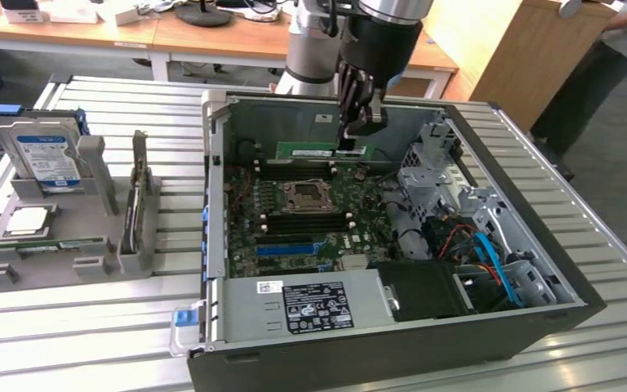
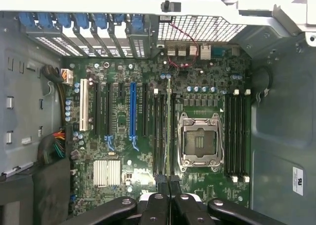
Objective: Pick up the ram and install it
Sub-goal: 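Pick up the ram and move it above insertion slot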
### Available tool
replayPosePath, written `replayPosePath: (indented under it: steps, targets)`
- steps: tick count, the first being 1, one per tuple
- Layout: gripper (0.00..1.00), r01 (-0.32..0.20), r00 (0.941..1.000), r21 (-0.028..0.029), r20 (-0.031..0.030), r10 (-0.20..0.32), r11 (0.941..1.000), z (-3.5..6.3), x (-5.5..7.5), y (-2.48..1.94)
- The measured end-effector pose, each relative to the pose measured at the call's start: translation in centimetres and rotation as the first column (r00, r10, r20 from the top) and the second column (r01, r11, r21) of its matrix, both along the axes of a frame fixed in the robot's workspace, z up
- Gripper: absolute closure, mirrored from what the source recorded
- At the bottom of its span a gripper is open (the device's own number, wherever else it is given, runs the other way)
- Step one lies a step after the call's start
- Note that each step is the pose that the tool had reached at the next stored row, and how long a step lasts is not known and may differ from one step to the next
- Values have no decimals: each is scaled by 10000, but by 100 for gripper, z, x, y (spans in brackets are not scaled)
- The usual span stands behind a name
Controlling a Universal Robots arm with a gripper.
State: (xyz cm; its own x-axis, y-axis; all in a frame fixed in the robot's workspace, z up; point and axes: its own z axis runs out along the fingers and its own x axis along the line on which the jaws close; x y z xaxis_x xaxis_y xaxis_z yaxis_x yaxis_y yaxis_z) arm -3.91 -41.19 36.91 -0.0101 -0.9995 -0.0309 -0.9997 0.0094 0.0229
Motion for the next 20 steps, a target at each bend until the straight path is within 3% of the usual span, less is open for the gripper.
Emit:
replayPosePath:
  steps: [7, 20]
  targets:
    - [88, 0, 10000, 0, 0, 0, 10000, -75, 0, 0]
    - [88, 1, 10000, 1, 1, -1, 10000, -101, 0, 0]
